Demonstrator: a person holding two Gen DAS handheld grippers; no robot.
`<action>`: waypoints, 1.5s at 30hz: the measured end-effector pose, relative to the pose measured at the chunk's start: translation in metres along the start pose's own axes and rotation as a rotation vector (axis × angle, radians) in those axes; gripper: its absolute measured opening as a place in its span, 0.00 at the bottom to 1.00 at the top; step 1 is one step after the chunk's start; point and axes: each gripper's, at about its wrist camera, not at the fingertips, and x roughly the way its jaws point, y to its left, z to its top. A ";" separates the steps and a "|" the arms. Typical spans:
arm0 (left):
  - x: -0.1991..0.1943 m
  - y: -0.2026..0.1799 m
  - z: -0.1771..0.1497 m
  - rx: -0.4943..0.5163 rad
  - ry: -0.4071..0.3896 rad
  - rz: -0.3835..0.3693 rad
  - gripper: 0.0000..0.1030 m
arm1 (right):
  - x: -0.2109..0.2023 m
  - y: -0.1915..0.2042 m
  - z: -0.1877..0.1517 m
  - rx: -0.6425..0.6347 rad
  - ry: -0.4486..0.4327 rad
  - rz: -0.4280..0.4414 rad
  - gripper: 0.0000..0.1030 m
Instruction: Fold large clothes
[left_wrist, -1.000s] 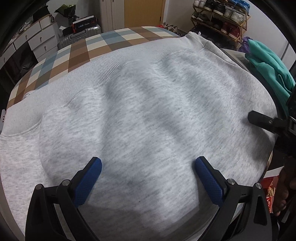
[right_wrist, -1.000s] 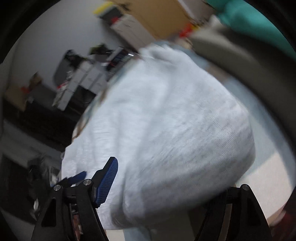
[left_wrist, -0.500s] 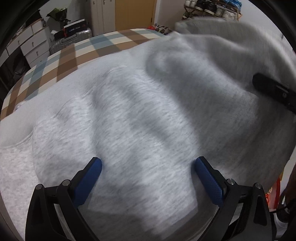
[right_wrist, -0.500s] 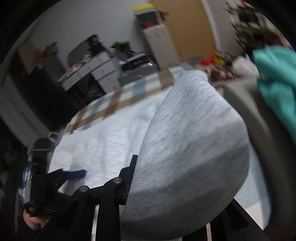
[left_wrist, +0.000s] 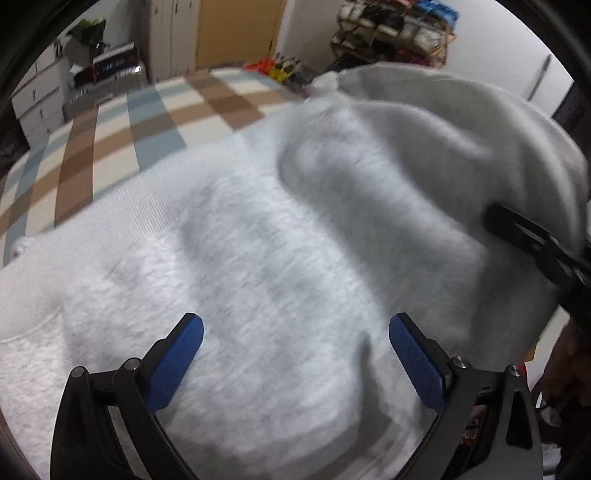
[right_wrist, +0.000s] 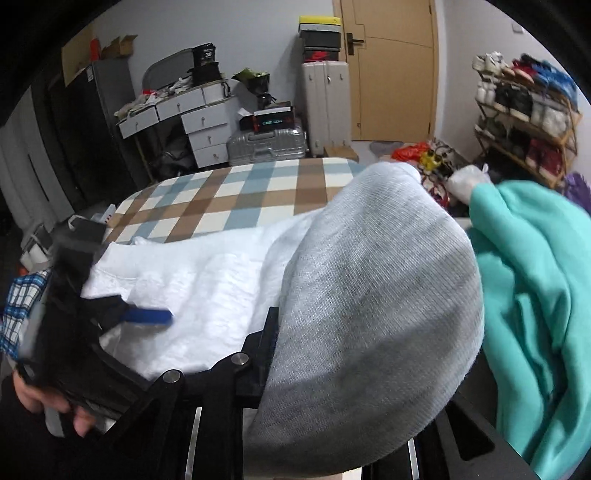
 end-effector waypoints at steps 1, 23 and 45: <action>0.013 -0.002 0.000 -0.002 0.034 0.012 0.96 | 0.000 0.003 -0.005 -0.024 -0.017 0.000 0.20; 0.055 -0.022 0.046 0.031 -0.001 -0.015 0.98 | -0.021 -0.019 -0.010 0.015 -0.124 0.063 0.18; 0.050 -0.021 0.028 -0.032 0.022 0.023 0.93 | -0.068 0.006 0.026 -0.134 -0.166 -0.037 0.14</action>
